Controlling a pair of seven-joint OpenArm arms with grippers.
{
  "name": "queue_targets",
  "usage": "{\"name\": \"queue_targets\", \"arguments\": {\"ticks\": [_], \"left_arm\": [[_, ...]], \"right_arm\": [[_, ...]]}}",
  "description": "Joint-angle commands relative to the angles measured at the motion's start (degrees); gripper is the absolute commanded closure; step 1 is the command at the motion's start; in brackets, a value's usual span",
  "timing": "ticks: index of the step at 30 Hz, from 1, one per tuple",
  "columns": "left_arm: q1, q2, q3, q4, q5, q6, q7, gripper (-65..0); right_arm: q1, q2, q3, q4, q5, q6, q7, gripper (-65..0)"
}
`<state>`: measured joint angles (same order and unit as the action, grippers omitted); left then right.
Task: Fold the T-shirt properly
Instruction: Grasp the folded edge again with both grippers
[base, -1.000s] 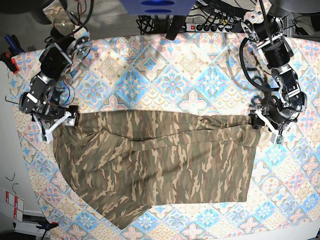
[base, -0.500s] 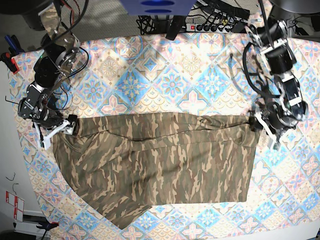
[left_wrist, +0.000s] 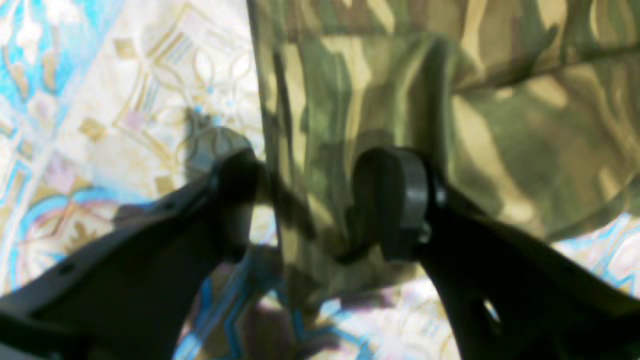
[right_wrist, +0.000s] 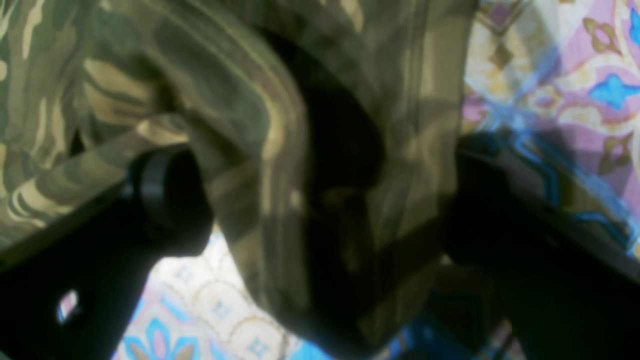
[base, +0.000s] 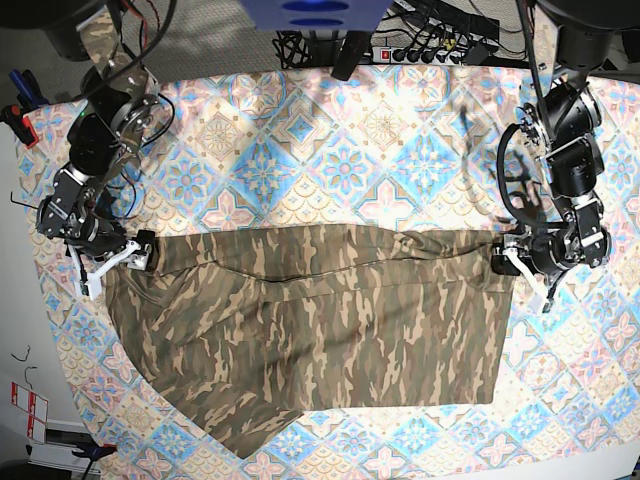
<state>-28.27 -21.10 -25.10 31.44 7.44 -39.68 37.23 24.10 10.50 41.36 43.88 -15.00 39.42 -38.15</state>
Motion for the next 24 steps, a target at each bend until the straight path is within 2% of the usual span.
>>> {"name": "queue_targets", "arguments": {"ticks": [1,5,8,10,14,18,21,24], "left_arm": [[-0.78,-0.22,0.09,-1.07,-0.01,-0.32,-0.09,-36.8],[-0.78,1.72,0.36,-5.11,0.87,-0.32,-1.23,-36.8],[-0.78,4.00,3.96,-7.40,2.36,-0.32,-1.23,-35.7],[-0.43,5.76,6.33,-8.98,2.62,-0.32,-1.23,-30.6],[0.45,8.14,10.38,-10.74,2.62,-0.32,-1.23,-15.9],[0.98,9.45,12.84,-11.00,2.18,-0.32,-1.23,-7.2],[1.06,9.37,12.84,-12.94,2.18,-0.32,-1.23,-1.5],[2.47,9.28,12.84,-13.55,2.62,-0.32,-1.23,0.0]], "right_arm": [[0.56,0.79,-0.18,0.21,-0.25,0.58,-1.45,-65.0],[0.56,0.88,-0.35,0.21,-0.25,0.58,-1.54,-65.0],[0.56,0.88,-1.50,0.12,-0.34,0.58,-1.54,-63.9],[0.56,0.88,-3.52,0.12,-0.25,0.58,-2.07,-54.5],[0.65,0.88,-4.66,0.21,-0.25,0.58,-3.91,-33.3],[0.65,0.88,-4.66,0.21,-0.25,0.58,-4.09,-15.3],[0.56,0.97,-4.57,0.21,-0.25,0.58,-4.18,-6.7],[0.47,2.20,-4.57,0.30,-0.25,0.58,-4.27,-4.1]]}}
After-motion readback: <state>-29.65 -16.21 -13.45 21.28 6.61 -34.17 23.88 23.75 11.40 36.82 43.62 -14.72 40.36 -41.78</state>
